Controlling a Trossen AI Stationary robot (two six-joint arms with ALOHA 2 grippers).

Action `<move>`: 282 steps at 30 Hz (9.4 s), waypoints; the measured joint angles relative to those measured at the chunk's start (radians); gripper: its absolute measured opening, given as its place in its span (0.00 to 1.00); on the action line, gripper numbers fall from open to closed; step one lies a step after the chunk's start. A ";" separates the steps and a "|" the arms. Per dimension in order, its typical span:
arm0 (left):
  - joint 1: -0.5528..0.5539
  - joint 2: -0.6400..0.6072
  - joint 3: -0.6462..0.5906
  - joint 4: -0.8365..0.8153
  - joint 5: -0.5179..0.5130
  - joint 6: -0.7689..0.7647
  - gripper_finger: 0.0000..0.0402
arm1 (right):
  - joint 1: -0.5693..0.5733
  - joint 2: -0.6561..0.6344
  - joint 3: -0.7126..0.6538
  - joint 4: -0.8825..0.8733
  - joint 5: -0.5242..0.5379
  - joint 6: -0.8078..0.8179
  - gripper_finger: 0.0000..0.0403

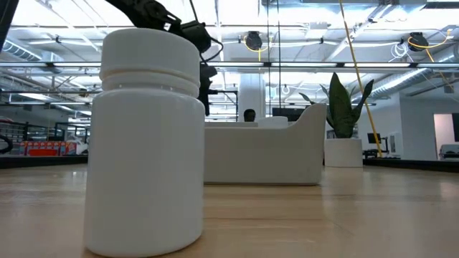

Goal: Pick and place pill bottles into a basket
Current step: Put the pill bottle into the bin

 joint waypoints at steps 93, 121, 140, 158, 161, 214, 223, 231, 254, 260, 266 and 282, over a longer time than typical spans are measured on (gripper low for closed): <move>-0.041 0.036 0.000 -0.045 0.040 0.097 0.45 | 0.011 0.016 0.000 -0.021 0.005 0.045 0.77; -0.500 -0.300 0.002 0.042 0.015 -0.037 0.41 | 0.011 0.016 0.000 -0.019 0.005 0.053 0.77; -0.723 -0.301 0.002 0.109 -0.070 -0.113 0.45 | 0.011 0.016 0.000 -0.019 0.005 0.053 0.77; -0.739 -0.165 0.001 0.105 -0.017 -0.134 0.41 | 0.011 0.016 0.000 -0.022 0.005 0.075 0.77; -0.719 -0.132 0.001 0.105 0.006 -0.133 0.41 | 0.011 0.016 0.000 -0.022 0.005 0.074 0.77; -0.597 0.121 0.001 0.087 0.083 -0.132 0.54 | 0.011 0.039 0.001 -0.108 0.053 0.068 0.77; -0.702 0.009 -0.056 0.188 -0.080 -0.012 0.60 | -0.044 0.099 0.001 -0.126 0.185 -0.001 0.77; -0.745 -0.345 -0.403 0.573 -0.225 0.008 0.53 | -0.159 0.117 0.121 -0.416 0.184 -0.001 0.77; -0.795 -0.749 -1.026 1.315 -0.254 0.067 0.38 | -0.541 0.673 0.890 -1.323 -0.323 -0.026 0.77; -0.829 -0.762 -1.026 1.373 -0.255 0.107 0.37 | -0.580 0.820 1.074 -1.520 -0.429 -0.050 0.77; -0.841 -0.823 -1.087 1.374 -0.235 0.073 0.37 | -0.608 0.950 1.261 -1.768 -0.524 -0.068 0.73; -0.849 -0.946 -1.289 1.584 -0.236 -0.014 0.35 | -0.600 1.195 1.435 -1.945 -0.499 -0.236 0.64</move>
